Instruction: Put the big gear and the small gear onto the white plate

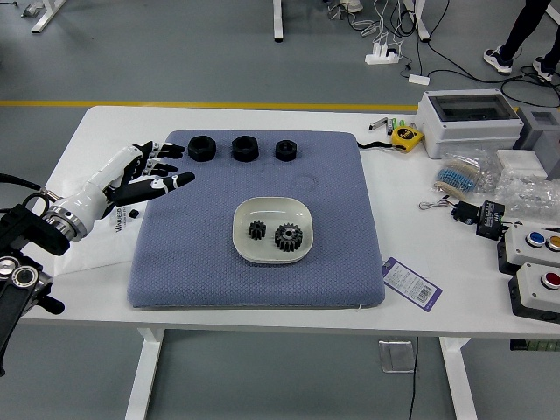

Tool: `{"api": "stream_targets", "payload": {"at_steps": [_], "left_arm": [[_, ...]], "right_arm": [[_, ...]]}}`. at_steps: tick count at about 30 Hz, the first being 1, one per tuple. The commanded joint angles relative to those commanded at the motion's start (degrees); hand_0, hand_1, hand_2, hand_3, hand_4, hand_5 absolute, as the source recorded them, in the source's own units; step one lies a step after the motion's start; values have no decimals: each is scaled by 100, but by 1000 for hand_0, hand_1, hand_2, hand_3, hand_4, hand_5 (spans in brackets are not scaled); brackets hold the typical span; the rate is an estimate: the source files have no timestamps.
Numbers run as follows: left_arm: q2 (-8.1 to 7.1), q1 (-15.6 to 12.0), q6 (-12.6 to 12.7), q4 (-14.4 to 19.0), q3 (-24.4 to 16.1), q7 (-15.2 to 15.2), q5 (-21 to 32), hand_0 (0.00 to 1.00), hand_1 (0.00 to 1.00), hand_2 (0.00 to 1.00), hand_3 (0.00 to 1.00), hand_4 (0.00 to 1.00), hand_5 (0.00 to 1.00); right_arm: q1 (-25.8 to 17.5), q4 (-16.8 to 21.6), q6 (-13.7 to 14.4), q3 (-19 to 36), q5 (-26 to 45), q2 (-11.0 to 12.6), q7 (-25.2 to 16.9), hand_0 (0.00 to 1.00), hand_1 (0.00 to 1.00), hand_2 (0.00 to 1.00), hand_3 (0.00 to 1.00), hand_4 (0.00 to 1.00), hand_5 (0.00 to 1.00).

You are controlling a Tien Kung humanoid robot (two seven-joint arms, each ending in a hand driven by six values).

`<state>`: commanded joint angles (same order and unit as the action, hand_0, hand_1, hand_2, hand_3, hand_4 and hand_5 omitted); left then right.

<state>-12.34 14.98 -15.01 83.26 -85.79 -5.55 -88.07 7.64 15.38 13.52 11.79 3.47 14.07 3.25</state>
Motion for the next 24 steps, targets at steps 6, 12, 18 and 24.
{"api": "stream_targets", "payload": {"at_steps": [6,12,18,24], "left_arm": [[197,-746,52,298,-739,47,54,724,706,798,762,998,627],[352,-1098,29,322,-1395,63,11,729,705,790,754,998,641],[434,-1270,120,179,-1834,123,538,729,704,786,751,997,648],[470,-1274,125,135,-2048,94,1357,733,704,781,750,993,673]], "right_arm": [[-33,-8,-3,11,-19,-20,9,684,662,735,575,798,708],[-66,-18,-8,41,-83,-36,30,684,663,735,575,798,708],[-93,-24,-10,34,-77,-50,27,684,661,735,575,797,707],[-144,-31,-21,3,-21,-55,7,683,660,733,575,796,707]]}}
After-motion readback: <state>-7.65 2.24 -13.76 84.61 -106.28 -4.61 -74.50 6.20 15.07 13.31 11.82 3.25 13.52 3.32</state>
